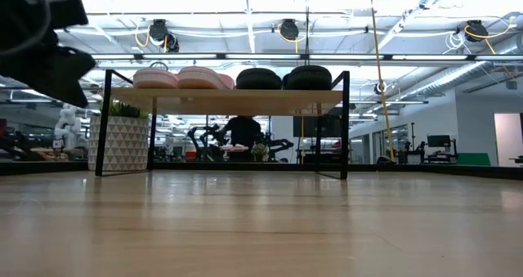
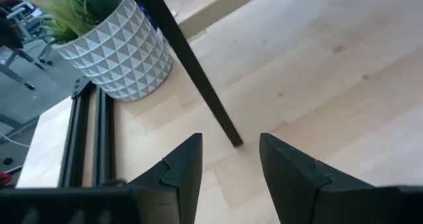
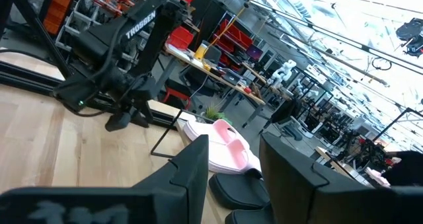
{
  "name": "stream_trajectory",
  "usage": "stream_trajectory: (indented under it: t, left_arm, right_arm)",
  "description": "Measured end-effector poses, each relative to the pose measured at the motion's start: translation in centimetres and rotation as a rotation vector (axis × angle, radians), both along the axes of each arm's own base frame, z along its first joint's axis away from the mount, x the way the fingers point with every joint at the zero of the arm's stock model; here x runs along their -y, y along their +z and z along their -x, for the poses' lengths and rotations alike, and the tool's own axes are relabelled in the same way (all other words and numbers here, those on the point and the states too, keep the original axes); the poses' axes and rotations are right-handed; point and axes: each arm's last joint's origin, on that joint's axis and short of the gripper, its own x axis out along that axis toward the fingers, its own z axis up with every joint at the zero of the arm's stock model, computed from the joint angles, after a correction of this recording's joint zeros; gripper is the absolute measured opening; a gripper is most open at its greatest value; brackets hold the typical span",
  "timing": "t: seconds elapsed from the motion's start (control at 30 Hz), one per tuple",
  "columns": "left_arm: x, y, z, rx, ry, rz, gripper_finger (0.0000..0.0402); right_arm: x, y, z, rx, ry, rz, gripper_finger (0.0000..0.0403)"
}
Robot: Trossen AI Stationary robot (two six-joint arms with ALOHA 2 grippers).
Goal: Pick and place slides into the shelf
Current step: Return to Home Position
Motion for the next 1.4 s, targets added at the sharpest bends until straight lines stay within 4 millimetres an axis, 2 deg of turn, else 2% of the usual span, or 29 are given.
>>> stream_trajectory:
  t: [0.27,0.47,0.67,0.77,0.87,0.93,1.0,1.13,1.23,1.4]
  left_arm:
    - [3.6,2.4,-0.2,-0.049,-0.109,0.111,0.0154]
    - [5.9,6.3,0.1,0.017,-0.328,0.156,0.0154]
    - [5.4,11.2,3.2,0.098,-0.561,0.195,0.0154]
    - [4.4,12.8,5.3,0.154,-0.627,0.253,0.0154]
    - [3.2,13.5,7.4,0.209,-0.708,0.277,0.0154]
    - [2.2,13.4,9.0,0.227,-0.773,0.288,0.0154]
    - [0.9,12.7,10.5,0.267,-0.811,0.31,0.0154]
    - [-1.0,9.8,12.3,0.386,-0.824,0.359,0.0154]
    - [-0.3,7.5,12.4,0.457,-0.848,0.397,0.0154]
    - [1.9,4.7,11.3,0.505,-0.899,0.385,0.0154]
  right_arm:
    - [0.0,0.0,0.0,-0.013,-0.002,0.025,0.0123]
    - [-0.2,0.1,0.6,-0.04,-0.033,0.093,0.0123]
    - [0.7,1.6,1.9,-0.02,-0.012,0.061,0.0123]
    - [1.7,2.9,3.3,-0.001,0.013,0.029,0.0123]
    - [3.2,4.0,5.3,0.031,0.053,-0.03,0.0123]
    - [4.8,4.0,6.9,0.057,0.085,-0.084,0.0123]
    - [6.7,3.1,8.5,0.093,0.12,-0.162,0.0123]
    - [10.2,-1.1,11.0,0.137,0.191,-0.297,0.0123]
    - [11.3,-4.3,11.5,0.135,0.26,-0.386,0.0123]
    - [11.8,-9.0,11.0,0.129,0.308,-0.388,0.0123]
